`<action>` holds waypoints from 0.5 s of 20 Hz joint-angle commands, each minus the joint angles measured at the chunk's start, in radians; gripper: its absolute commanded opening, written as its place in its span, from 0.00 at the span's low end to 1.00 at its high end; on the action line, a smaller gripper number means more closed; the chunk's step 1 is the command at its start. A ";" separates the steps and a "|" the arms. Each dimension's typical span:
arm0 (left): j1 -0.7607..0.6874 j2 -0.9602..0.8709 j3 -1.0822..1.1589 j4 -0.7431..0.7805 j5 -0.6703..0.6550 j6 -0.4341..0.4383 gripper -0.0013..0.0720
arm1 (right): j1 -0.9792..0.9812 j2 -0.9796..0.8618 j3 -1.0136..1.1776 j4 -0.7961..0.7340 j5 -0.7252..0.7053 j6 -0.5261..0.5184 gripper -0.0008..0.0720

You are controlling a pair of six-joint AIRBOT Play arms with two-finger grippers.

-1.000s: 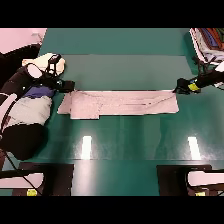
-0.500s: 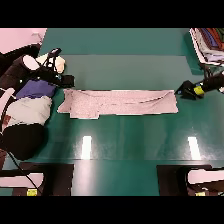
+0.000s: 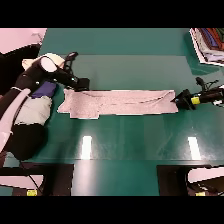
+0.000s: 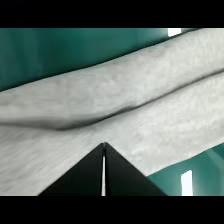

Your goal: Fold the shirts.

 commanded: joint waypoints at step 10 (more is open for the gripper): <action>-0.268 -0.305 0.239 -0.089 0.092 -0.068 0.05 | 0.174 0.157 0.309 0.127 0.114 -0.023 0.03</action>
